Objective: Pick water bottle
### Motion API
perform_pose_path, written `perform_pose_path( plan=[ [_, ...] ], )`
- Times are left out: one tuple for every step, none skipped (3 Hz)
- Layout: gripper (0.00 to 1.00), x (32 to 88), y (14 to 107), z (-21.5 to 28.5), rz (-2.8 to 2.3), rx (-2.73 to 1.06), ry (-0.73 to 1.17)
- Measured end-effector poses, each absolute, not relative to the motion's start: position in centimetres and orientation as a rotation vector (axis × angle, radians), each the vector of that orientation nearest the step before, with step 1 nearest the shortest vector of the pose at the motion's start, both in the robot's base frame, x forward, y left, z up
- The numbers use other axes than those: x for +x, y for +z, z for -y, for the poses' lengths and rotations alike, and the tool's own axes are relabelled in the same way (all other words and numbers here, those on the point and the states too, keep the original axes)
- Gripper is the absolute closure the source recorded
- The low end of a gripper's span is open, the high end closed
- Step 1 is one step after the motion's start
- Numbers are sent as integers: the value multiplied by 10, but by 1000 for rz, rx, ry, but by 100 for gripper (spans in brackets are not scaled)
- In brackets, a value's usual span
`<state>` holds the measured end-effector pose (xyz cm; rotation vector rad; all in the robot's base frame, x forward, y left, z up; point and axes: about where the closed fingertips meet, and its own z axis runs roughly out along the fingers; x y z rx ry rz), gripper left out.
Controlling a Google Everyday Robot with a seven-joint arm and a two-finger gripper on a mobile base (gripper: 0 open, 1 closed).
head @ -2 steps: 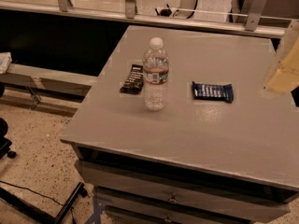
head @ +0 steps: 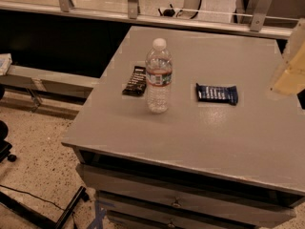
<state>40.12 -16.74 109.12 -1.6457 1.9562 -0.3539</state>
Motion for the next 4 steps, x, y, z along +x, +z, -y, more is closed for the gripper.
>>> perform_pose_path(
  plan=[
    [0,401,1091,167,-1956,-1646,-354],
    [0,401,1091,167,-1956,-1646,-354],
    [0,401,1091,167,-1956,-1646,-354],
    [0,401,1091,167,-1956,-1646,-354]
  ],
)
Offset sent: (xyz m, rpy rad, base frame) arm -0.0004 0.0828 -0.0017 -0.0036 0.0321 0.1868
